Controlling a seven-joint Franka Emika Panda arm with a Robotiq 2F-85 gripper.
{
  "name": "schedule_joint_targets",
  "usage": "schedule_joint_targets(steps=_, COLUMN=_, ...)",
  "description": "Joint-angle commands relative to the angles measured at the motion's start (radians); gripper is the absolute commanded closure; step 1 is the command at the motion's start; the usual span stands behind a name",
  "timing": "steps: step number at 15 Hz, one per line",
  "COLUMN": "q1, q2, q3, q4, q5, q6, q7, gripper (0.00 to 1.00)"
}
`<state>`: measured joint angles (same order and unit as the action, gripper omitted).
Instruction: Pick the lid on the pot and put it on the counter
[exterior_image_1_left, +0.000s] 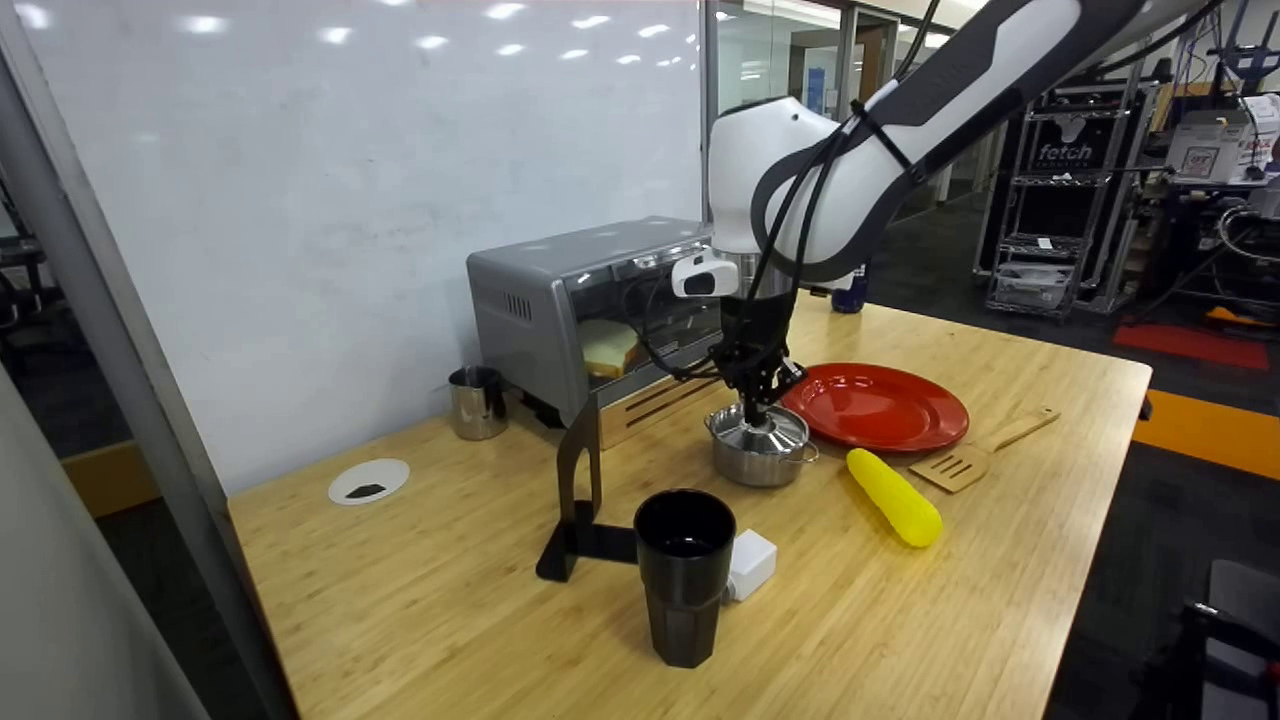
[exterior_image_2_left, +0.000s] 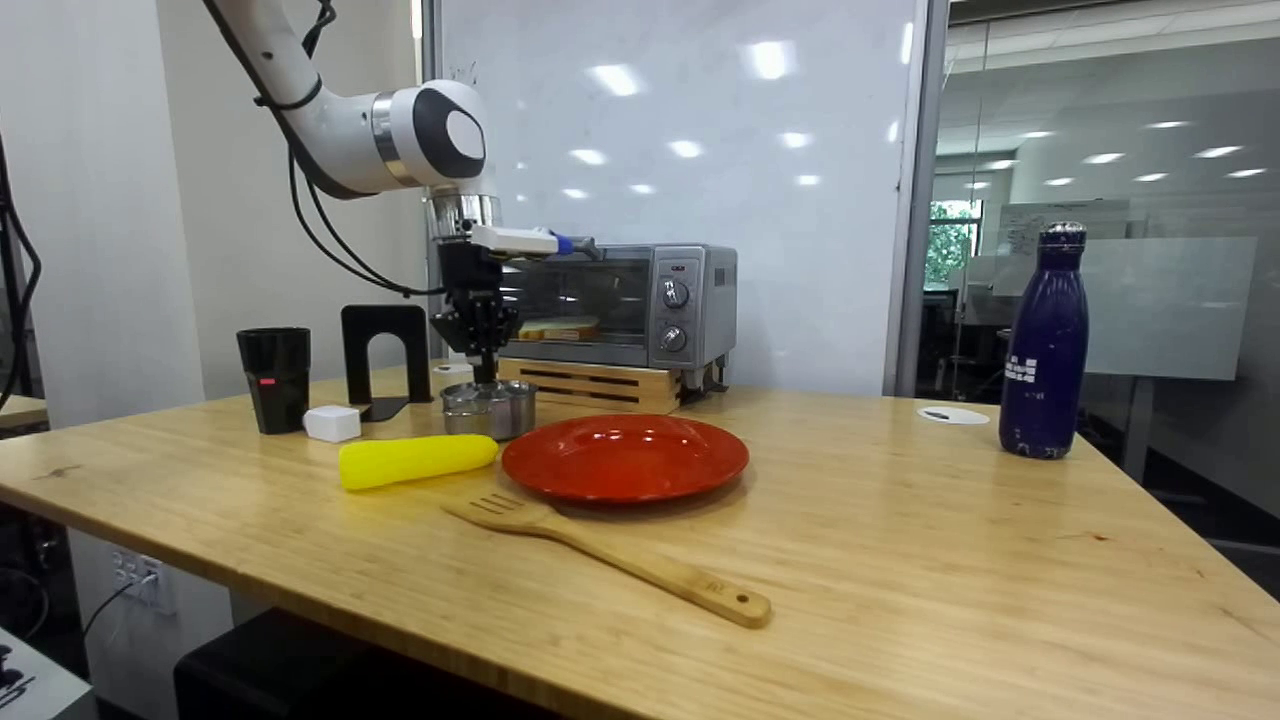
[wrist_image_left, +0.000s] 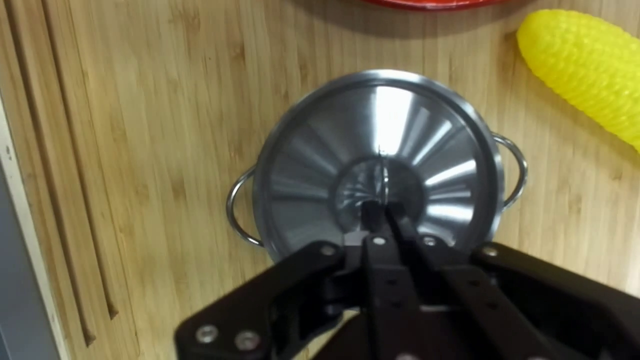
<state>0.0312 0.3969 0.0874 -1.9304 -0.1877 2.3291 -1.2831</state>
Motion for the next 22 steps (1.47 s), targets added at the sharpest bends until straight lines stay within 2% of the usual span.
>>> schedule_joint_targets(steps=1, q1=-0.019, q2=-0.06, q3=0.006, q4=-0.024, q5=0.006, q6=-0.008, q7=0.007, gripper=1.0)
schedule_joint_targets(steps=6, q1=-0.04, q2=-0.196, q3=-0.002, q4=-0.025, q5=0.032, q6=-0.108, q7=-0.01, gripper=0.99)
schedule_joint_targets(steps=10, q1=-0.066, q2=-0.293, q3=-0.037, q4=-0.028, q5=0.059, q6=-0.16, q7=-0.01, gripper=0.99)
schedule_joint_targets(steps=13, q1=-0.097, q2=-0.35, q3=-0.084, q4=-0.066, q5=0.069, q6=-0.106, q7=-0.07, gripper=0.99)
schedule_joint_targets(steps=15, q1=-0.124, q2=-0.359, q3=-0.122, q4=-0.083, q5=0.124, q6=-0.055, q7=-0.071, gripper=0.99)
schedule_joint_targets(steps=22, q1=-0.196, q2=-0.318, q3=-0.218, q4=-0.129, q5=0.248, q6=0.016, q7=-0.008, gripper=0.99)
